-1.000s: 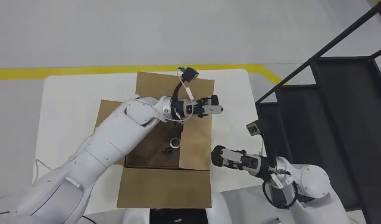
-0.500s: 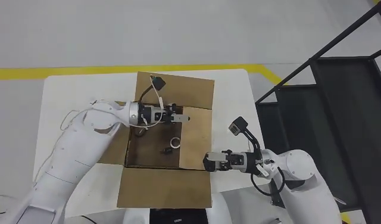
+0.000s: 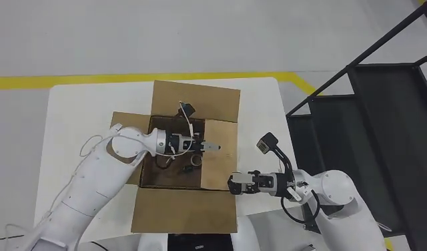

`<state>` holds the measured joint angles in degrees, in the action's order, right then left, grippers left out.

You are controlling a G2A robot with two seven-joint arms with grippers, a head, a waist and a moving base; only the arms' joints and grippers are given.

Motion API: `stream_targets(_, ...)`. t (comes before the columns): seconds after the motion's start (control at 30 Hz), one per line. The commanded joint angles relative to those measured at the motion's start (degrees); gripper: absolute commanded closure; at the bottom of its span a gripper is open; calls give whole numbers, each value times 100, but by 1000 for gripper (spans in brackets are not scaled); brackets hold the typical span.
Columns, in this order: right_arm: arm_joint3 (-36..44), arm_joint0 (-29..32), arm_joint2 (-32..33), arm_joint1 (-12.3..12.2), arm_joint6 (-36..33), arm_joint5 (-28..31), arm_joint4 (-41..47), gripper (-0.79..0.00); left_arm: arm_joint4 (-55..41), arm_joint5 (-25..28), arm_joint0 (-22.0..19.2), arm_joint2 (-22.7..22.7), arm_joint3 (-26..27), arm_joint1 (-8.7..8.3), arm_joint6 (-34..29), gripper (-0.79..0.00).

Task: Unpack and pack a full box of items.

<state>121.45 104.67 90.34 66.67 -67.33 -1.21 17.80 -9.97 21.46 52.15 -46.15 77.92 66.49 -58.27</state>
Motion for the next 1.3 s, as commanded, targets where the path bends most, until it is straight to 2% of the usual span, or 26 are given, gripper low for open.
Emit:
stream_targets(0.0, 14, 15, -9, -17, -40, 21, -21, -785, -274, 83, -88, 122, -131, 79, 65, -785)
stream_targets(0.2, 20, -15, -61, -77, -225, -2, -135, -785, -687, 333, -353, 301, -129, 239, 69, -785)
stream_targets(0.4, 44, -57, -135, -136, -390, 40, -253, -785, -979, 283, -531, 475, 39, 359, -97, -785)
stream_targets(0.7, 412, 300, 394, -212, -363, 554, 85, -785, -1145, 447, -756, 1033, -226, 644, -253, -785)
stream_targets(0.77, 563, 453, 505, -231, -368, 570, 135, -785, -1143, 513, -844, 1206, -371, 754, -186, -785)
stream_targets(1.07, 490, 792, 801, -304, -55, 83, -210, -785, -1383, 729, -1108, 1494, -807, 1064, -161, -785)
stream_targets(1.27, 482, 883, 768, -333, 367, -475, -491, -785, -1465, 815, -1218, 1510, -980, 1186, -179, -785)
